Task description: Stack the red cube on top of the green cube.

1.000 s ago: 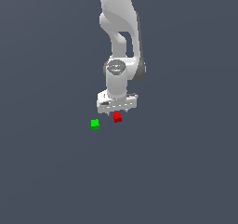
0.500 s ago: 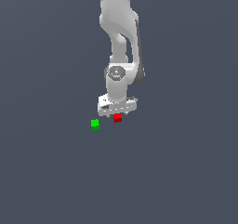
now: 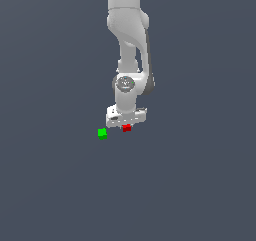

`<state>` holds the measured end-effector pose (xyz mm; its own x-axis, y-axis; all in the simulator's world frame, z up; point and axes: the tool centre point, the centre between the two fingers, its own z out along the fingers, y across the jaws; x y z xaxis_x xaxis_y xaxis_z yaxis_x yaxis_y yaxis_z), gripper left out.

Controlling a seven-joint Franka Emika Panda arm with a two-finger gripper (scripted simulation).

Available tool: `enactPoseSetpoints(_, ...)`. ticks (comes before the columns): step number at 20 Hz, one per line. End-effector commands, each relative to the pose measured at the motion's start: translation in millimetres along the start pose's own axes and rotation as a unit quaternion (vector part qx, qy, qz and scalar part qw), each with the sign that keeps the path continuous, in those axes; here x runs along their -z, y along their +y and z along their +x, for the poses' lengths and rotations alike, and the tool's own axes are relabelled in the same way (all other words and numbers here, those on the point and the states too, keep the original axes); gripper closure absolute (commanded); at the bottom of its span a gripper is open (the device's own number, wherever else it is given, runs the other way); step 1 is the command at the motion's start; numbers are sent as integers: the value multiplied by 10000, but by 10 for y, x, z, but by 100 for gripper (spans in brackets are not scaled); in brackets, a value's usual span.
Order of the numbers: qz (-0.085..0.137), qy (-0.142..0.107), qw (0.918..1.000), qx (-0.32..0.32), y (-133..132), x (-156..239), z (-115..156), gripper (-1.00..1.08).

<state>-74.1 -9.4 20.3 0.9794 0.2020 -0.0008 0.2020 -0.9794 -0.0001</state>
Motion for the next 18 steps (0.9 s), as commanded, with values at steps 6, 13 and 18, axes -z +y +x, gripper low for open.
enactPoseSetpoints(6,-1,3,10000,0,0,-4,3,108)
enactPoseSetpoints(13,-1,3,10000,0,0,40,1,108)
enactPoseSetpoints(18,-1,3,10000,0,0,205,-4,108)
